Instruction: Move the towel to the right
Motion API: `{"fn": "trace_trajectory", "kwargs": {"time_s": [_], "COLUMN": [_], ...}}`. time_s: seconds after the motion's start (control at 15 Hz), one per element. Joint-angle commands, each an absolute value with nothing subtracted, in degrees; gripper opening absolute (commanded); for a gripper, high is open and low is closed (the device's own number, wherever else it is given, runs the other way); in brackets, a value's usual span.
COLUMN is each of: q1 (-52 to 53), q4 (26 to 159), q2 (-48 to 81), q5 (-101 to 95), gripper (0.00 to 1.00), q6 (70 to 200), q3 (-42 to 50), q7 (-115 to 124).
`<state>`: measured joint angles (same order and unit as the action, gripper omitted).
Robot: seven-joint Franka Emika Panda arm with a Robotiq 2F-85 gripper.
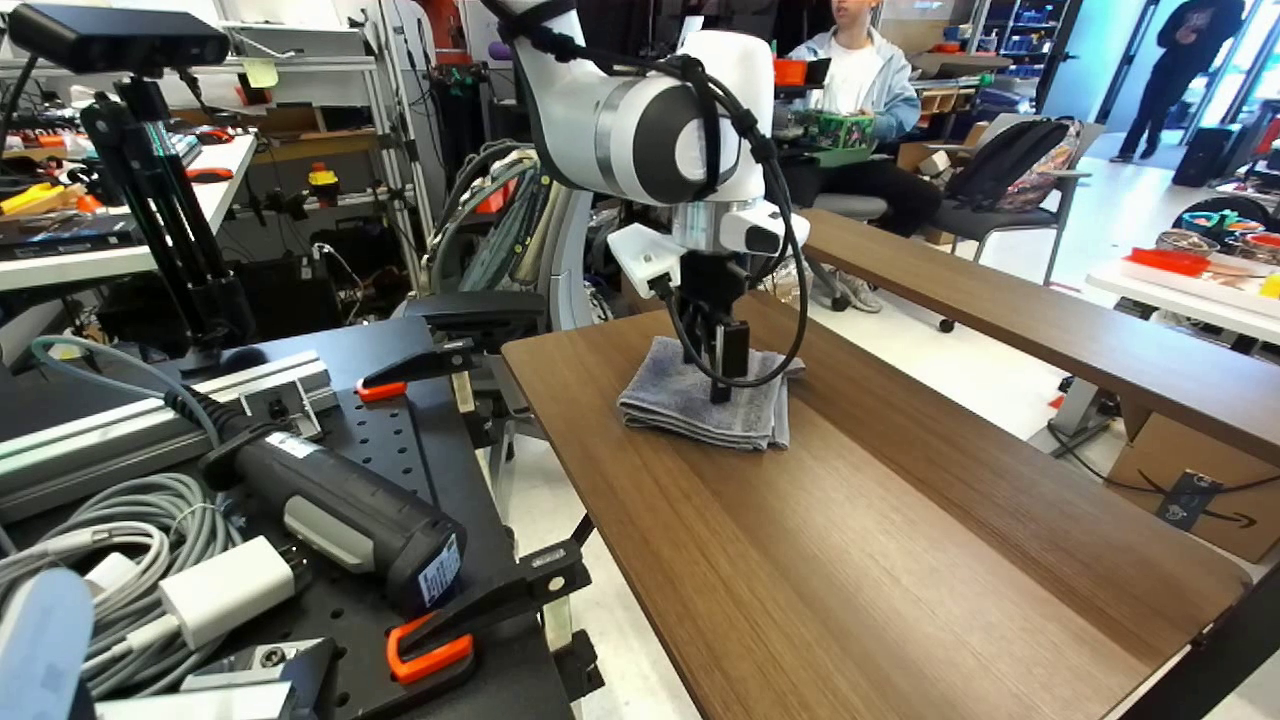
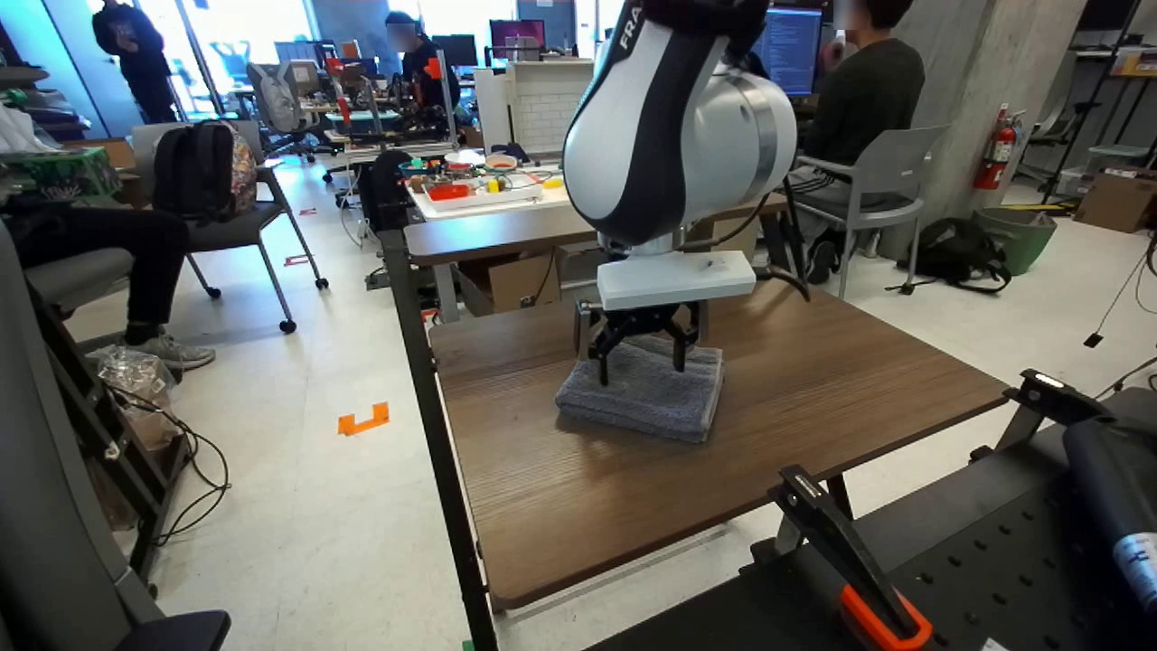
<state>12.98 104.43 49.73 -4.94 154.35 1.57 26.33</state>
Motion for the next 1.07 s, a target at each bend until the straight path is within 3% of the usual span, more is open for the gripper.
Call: {"fn": "trace_trajectory", "kwargs": {"time_s": [0.0, 1.0], "q1": [13.9, 7.6], "q4": [100.8, 95.1], "q2": [52.4, 56.2], "q5": [-3.1, -1.2], "gripper": [1.0, 1.0], "q6": [152.3, 148.2], "q3": [3.6, 9.7], "q7": [24.9, 25.8]}}
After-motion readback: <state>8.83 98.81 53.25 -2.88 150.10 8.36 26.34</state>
